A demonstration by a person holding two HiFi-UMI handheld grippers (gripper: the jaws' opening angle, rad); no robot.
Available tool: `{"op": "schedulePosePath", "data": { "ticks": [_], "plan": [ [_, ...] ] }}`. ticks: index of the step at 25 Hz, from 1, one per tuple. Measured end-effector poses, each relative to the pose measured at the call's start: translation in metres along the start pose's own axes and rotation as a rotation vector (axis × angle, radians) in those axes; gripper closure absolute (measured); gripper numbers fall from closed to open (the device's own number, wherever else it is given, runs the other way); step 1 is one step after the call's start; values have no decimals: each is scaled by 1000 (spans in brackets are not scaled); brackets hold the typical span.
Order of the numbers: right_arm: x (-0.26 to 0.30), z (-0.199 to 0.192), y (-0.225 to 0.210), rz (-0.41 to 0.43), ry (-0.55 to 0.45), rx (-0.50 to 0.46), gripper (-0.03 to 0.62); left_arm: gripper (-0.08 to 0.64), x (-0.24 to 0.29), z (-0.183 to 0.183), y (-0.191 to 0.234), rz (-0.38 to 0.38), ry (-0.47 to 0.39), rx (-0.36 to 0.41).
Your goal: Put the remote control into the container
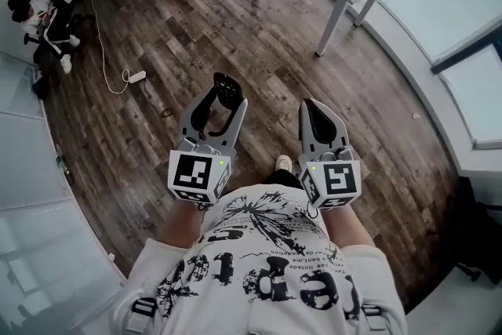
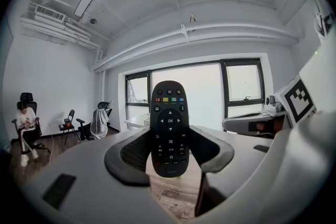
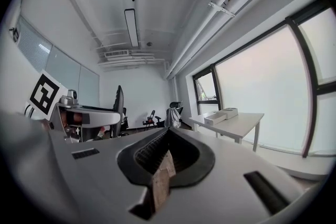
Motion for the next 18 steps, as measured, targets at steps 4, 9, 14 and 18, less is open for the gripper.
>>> {"op": "schedulePosePath", "data": {
  "ticks": [4,9,14,18],
  "plan": [
    [11,18,-40,0,-3,-18,591,327,35,22,-14,-7,-2,-7],
    [22,27,-68,16,-5,-30,591,327,64,35,-26,-33,-6,4],
    [45,36,-79,16,-15,-29,591,327,85,47,-12,-42,-15,-1],
    [80,41,-71,8,25,-38,591,327,103,45,19,-48,-11,-11]
  ]
}}
Point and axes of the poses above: the fingertips, and each gripper's own axes: x forward along the fingers, y to its left, z out of its top, the point moved 6 cm from there along -x, backward along the fingers, and after that the axes turned 13 degrees about y, right-handed, at the moved point
